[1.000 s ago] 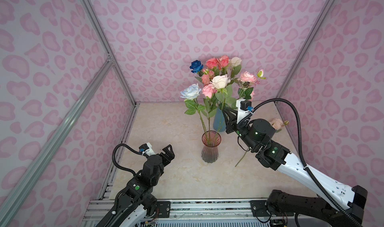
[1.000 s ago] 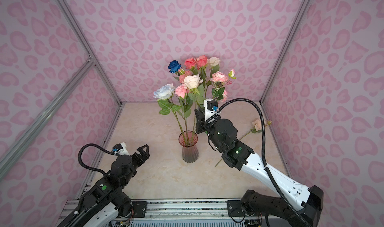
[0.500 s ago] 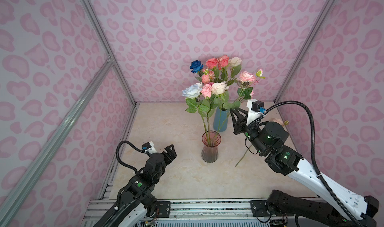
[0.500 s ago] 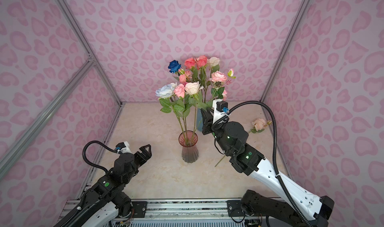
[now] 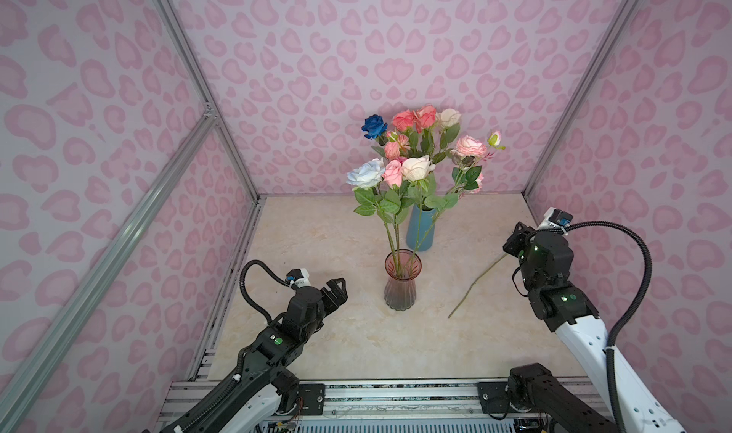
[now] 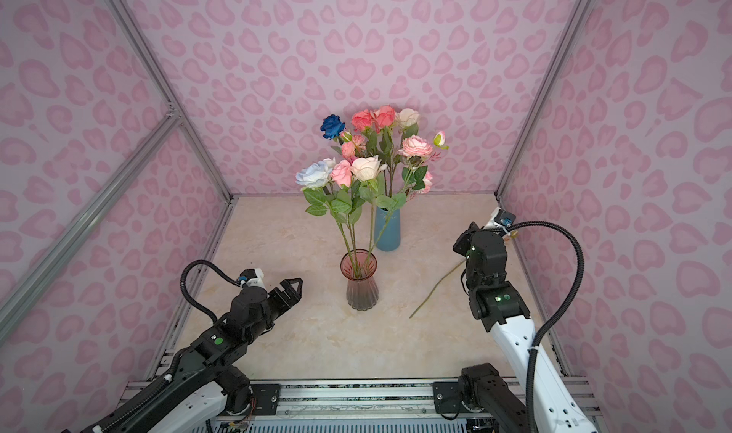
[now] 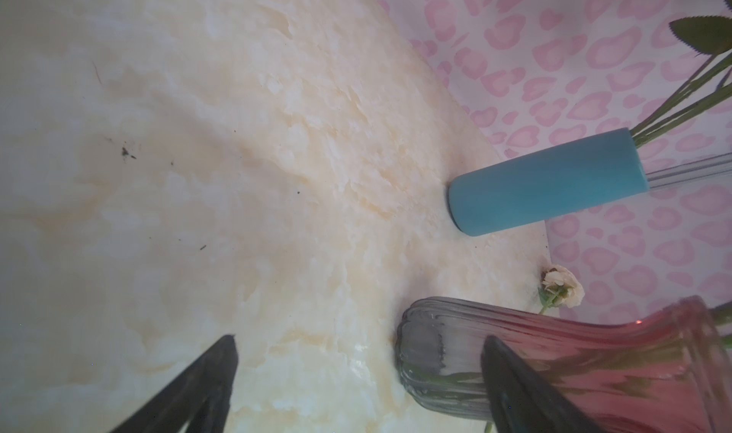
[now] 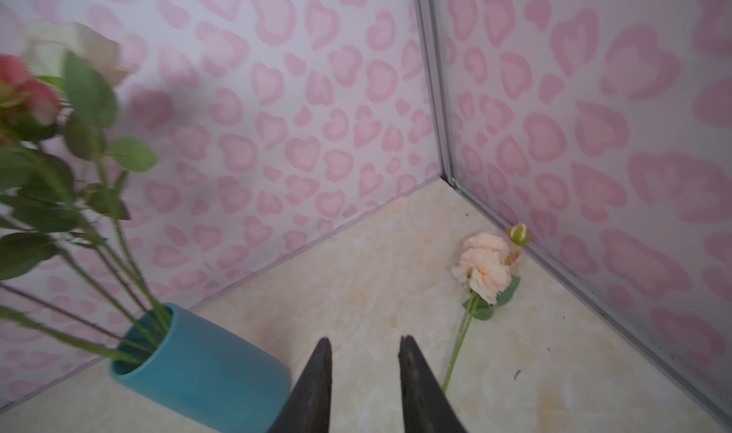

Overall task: Arrange the flowers into the vase
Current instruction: 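Open the right gripper and move it back to the peach rose, then grasp the peach rose stem on the table with the right gripper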

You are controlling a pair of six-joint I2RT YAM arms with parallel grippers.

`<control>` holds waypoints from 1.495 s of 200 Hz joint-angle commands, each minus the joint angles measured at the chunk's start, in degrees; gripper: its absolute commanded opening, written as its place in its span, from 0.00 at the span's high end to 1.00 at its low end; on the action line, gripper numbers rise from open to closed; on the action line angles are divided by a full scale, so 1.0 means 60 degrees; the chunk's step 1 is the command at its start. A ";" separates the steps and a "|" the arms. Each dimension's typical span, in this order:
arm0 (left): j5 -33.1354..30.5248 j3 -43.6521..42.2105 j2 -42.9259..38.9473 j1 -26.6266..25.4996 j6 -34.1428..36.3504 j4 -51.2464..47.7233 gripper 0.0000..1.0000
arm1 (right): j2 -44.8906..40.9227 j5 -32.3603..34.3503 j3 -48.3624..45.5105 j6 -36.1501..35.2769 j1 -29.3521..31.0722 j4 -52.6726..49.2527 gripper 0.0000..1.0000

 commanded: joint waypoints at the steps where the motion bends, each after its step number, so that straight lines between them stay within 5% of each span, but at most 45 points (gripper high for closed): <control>1: 0.0689 -0.0068 0.0262 -0.0071 -0.0293 0.0666 0.03 | 0.1027 -0.1247 -0.0252 0.1490 -0.0992 -0.0461 0.66; 72: 0.0930 -0.0287 -0.0226 -0.0086 0.0246 0.0681 0.05 | 0.5110 -0.2850 0.0817 0.1751 -0.2298 -0.0640 0.53; 176: 0.2230 0.0575 0.1738 -0.0090 0.1049 0.1795 0.04 | 0.5900 -0.3525 0.0951 0.0977 -0.2628 -0.0595 0.53; 227: 0.2373 0.0591 0.1621 -0.0101 0.1005 0.1610 0.04 | 0.6821 -0.3670 0.1115 0.1171 -0.2619 -0.0449 0.56; 266: 0.2210 0.0573 0.1510 -0.0101 0.1147 0.1501 0.04 | 0.7193 -0.4180 0.1235 0.1054 -0.2626 -0.0128 0.70; 299: 0.2300 0.0604 0.1620 -0.0101 0.1140 0.1541 0.04 | 0.7426 -0.4275 0.1337 0.1058 -0.2627 0.0038 0.71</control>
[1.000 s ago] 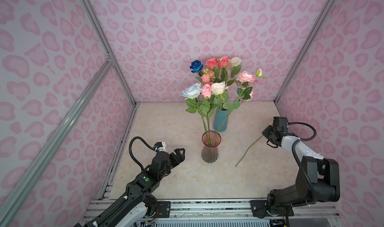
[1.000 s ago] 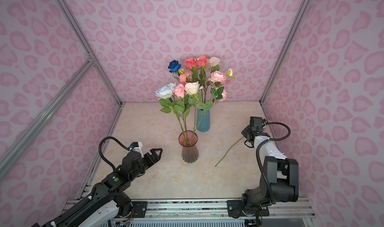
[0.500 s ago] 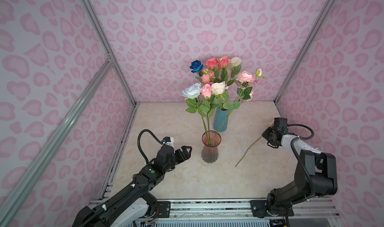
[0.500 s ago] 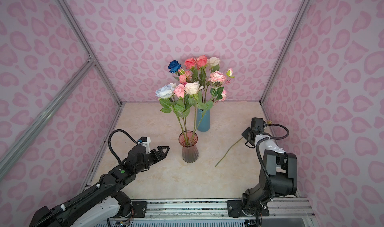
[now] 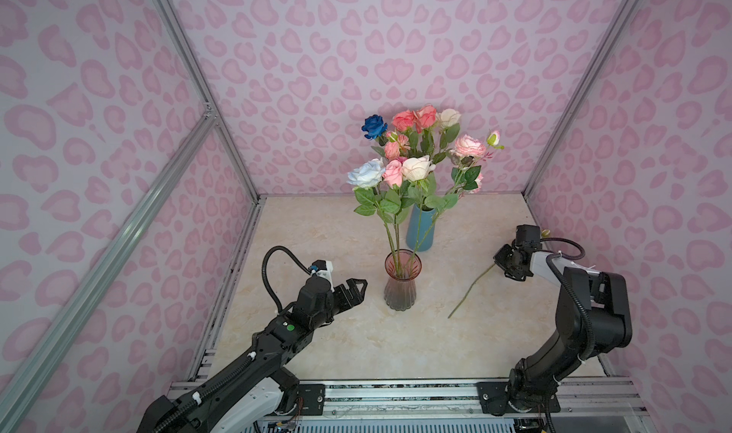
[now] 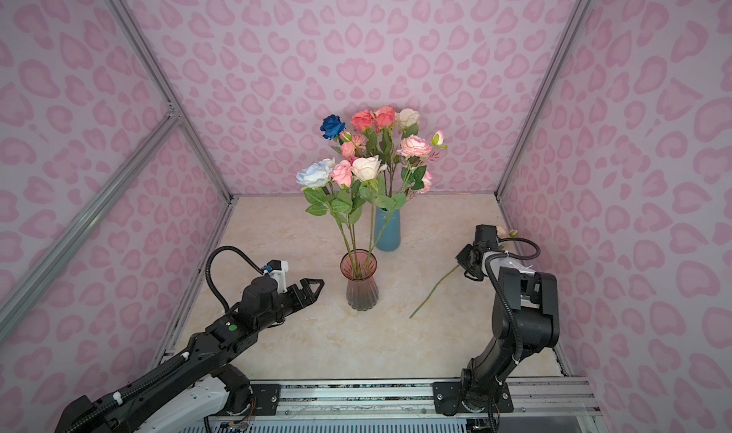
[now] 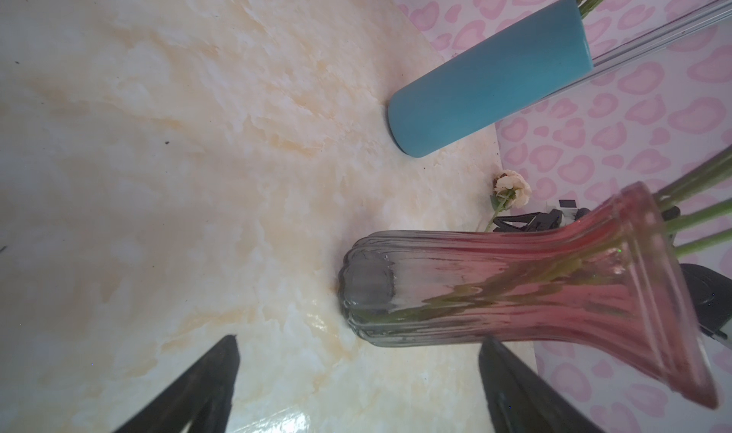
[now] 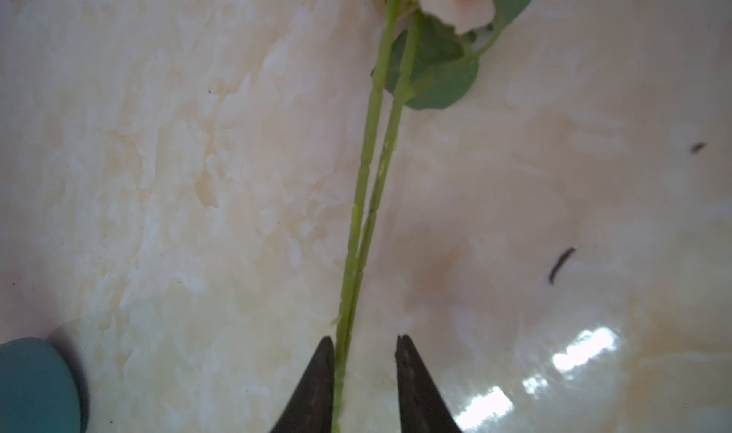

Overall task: Arrange the flowers into the vase
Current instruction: 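Grasp the peach rose stem on the table with the right gripper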

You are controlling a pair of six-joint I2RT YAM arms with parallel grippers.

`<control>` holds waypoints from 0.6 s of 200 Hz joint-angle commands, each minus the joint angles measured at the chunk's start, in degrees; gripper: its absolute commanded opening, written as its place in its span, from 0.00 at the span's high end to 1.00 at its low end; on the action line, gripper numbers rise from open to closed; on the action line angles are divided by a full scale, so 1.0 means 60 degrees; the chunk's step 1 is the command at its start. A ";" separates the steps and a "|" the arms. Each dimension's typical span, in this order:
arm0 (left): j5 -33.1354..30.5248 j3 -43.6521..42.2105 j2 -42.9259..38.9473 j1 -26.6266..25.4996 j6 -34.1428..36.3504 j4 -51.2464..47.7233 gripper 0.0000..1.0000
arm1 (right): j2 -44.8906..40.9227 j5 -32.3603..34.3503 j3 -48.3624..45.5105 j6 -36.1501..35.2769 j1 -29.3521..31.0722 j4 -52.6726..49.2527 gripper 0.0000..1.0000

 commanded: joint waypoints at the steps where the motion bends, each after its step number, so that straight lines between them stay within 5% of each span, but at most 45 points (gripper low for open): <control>1: -0.0023 0.0060 0.0042 0.0001 0.0089 0.0142 0.04 | 0.0215 -0.0176 0.0102 -0.0030 0.0000 0.0249 0.71; 31: -0.0051 0.0064 0.0039 0.0001 0.0102 0.0141 0.05 | 0.0367 -0.0132 -0.0056 0.0083 -0.0007 0.0656 0.71; 75: 0.0116 0.0098 0.0188 0.0001 0.0158 0.0256 0.05 | 0.0259 -0.0268 -0.0228 0.0064 0.0002 0.1029 0.89; 120: 0.0352 0.0274 0.0604 -0.0002 0.0160 0.0416 0.04 | -0.0339 -0.0418 -0.0379 0.0084 0.0029 0.1126 0.95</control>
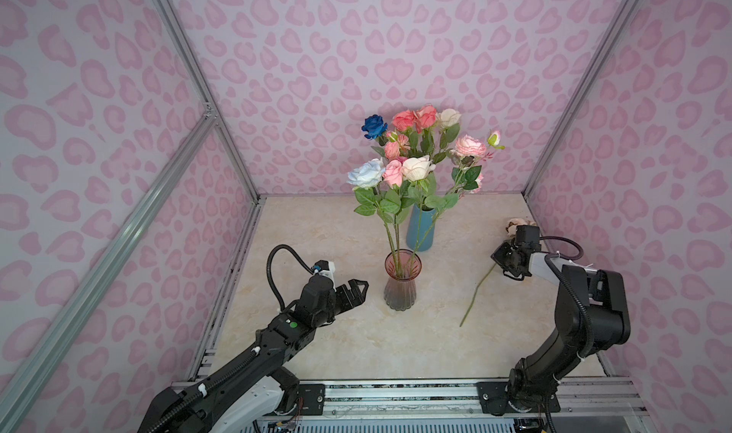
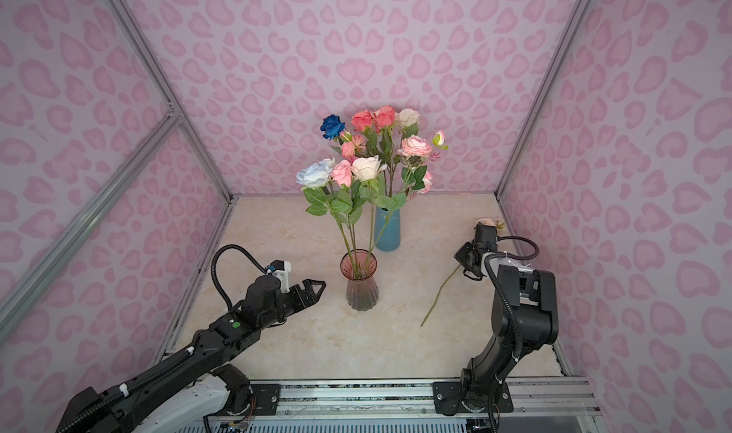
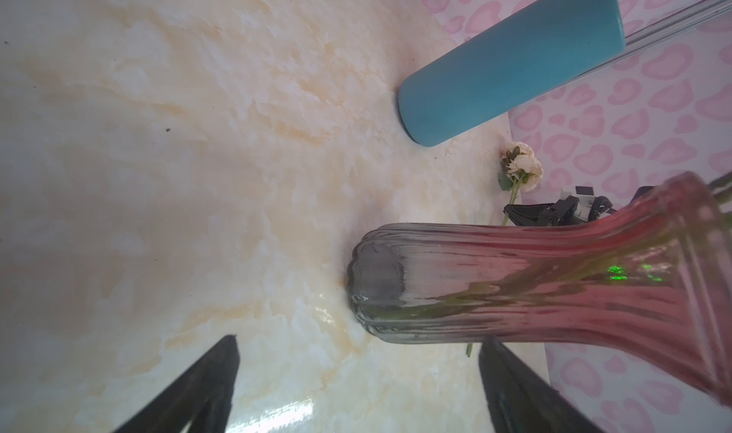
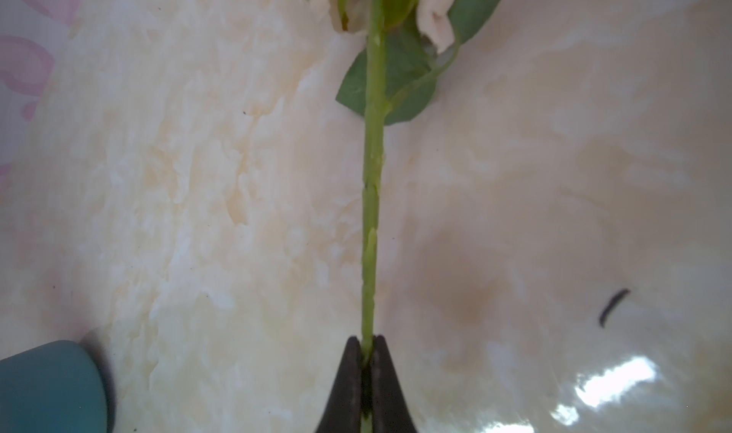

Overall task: Arrange the flowers into the vase
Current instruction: 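Grasp the peach rose stem on the table with the right gripper, then lift the peach rose and carry it toward the vases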

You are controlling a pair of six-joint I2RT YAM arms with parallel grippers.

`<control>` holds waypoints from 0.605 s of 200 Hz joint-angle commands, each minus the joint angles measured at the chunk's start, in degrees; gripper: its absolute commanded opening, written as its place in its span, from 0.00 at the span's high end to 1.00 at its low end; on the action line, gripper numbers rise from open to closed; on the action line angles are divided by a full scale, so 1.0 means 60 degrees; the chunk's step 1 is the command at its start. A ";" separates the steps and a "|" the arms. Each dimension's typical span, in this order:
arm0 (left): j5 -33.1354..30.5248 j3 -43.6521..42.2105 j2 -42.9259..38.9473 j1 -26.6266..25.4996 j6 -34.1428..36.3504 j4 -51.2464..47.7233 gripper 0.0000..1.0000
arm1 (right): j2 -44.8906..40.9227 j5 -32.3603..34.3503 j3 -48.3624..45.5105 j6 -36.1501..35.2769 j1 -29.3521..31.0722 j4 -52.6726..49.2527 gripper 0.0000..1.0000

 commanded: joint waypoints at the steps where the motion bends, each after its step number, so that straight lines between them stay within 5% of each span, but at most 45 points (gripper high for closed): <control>1: 0.0146 0.0195 0.0099 0.0003 0.0076 0.0385 0.04 | -0.0309 -0.0146 -0.0155 0.0021 0.0033 0.0300 0.95; 121: -0.0858 0.0630 -0.1100 0.0018 0.0818 -0.0852 0.05 | -0.4425 0.0155 -0.0301 0.0084 0.0830 0.0017 0.97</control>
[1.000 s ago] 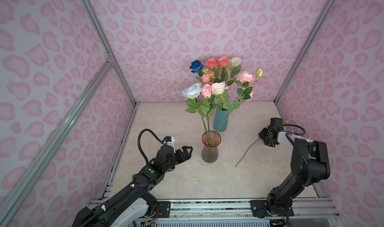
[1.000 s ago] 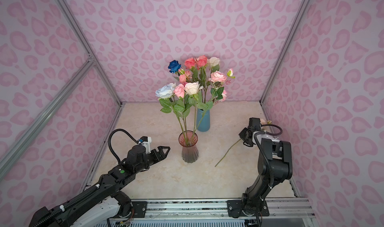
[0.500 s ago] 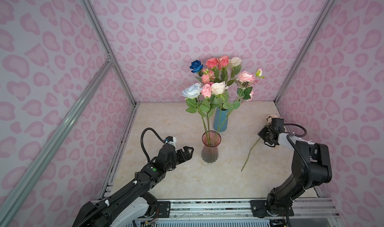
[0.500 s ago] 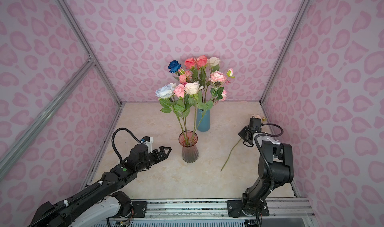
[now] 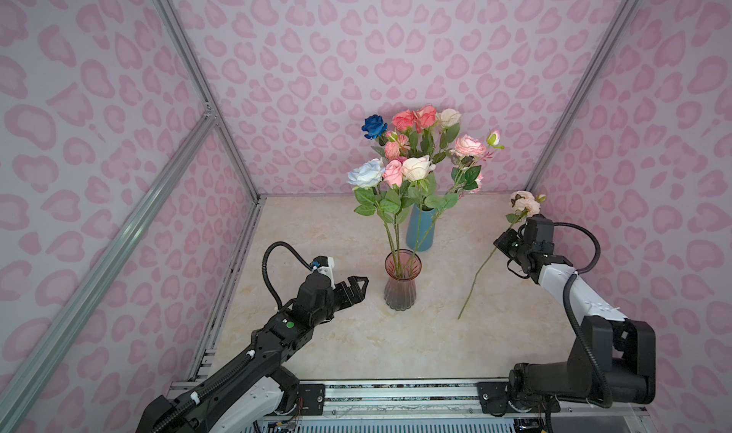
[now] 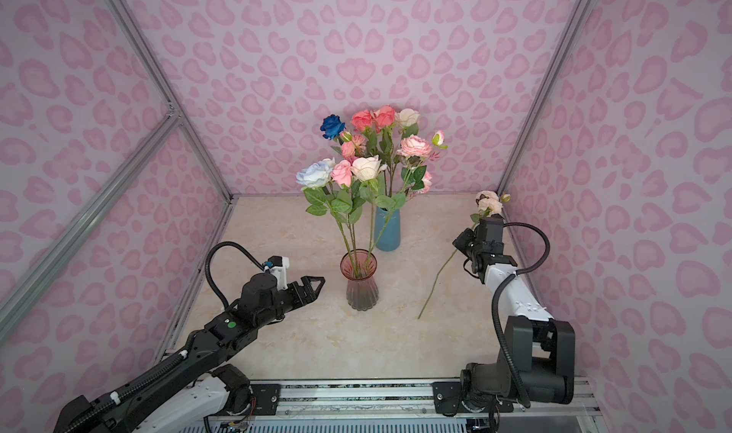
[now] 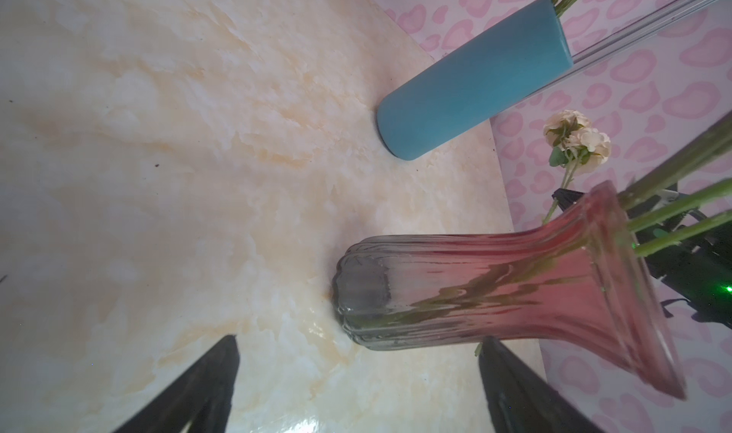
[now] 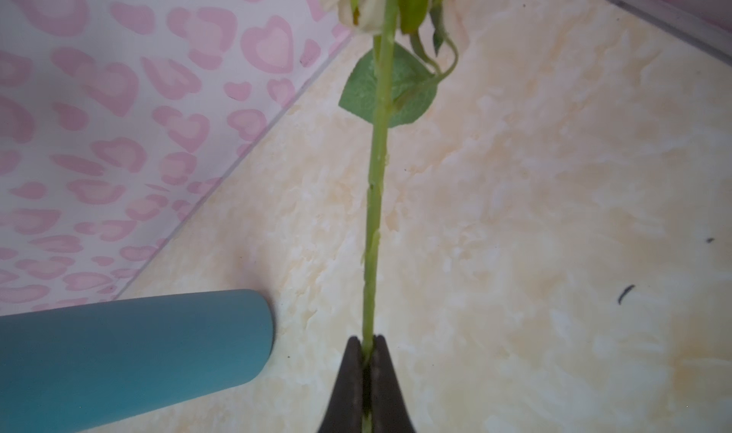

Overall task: Arrange the flowers into the vase
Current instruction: 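Lift the peach rose and carry it toward the vases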

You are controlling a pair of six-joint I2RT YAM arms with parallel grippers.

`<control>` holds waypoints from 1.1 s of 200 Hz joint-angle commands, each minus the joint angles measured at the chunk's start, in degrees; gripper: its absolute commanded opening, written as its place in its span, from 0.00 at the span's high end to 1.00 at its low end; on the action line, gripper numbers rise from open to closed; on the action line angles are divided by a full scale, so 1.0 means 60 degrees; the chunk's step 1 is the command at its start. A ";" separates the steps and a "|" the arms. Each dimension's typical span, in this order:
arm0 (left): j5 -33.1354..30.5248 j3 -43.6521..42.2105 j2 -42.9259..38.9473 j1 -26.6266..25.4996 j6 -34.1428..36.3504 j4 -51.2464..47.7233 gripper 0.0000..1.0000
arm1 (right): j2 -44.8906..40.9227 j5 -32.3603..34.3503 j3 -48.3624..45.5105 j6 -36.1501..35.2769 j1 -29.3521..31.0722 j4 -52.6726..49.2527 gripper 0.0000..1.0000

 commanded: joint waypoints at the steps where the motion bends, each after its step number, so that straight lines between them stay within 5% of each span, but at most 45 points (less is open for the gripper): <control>1: -0.0583 0.0263 -0.0421 0.0019 0.0326 -0.0469 0.05 | -0.0820 0.0336 0.0029 -0.0017 0.0121 0.0041 0.97; 61: -0.2584 0.0543 -0.2463 0.0034 0.0241 -0.1215 0.05 | -0.3527 0.1191 0.0352 -0.0552 0.0844 -0.0025 0.98; 102: -0.3169 0.0137 -0.3373 0.0063 0.0373 -0.1487 0.04 | -0.5256 0.2042 -0.0200 -0.0786 0.1565 0.1379 0.97; 220: -0.2538 0.0545 -0.2656 0.0193 0.0678 -0.1632 0.05 | -0.5035 0.2369 0.1554 -0.2269 0.4525 0.2635 0.97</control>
